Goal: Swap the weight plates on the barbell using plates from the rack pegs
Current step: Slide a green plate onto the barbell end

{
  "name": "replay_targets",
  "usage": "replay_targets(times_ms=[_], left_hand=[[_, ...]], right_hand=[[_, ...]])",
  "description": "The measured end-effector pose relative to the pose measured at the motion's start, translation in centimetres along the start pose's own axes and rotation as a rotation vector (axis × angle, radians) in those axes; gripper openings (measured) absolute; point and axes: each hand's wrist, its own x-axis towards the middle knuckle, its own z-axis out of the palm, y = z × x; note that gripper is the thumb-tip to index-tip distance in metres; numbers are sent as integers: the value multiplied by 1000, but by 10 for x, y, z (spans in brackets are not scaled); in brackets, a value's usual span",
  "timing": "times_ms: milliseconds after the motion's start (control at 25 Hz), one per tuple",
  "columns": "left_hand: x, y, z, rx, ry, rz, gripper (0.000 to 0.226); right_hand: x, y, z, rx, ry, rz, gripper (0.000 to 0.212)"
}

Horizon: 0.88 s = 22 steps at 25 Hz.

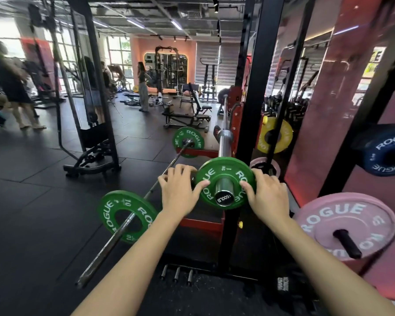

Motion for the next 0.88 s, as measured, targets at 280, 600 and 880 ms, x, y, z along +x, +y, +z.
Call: replay_targets(times_ms=[280, 600, 880], left_hand=[[50, -3, 46, -34, -34, -24, 58], [141, -14, 110, 10, -38, 24, 69], [204, -18, 175, -62, 46, 29, 62]], right_hand=[[49, 7, 40, 6, -11, 96, 48], [136, 34, 106, -18, -20, 116, 53], [195, 54, 169, 13, -20, 148, 50]])
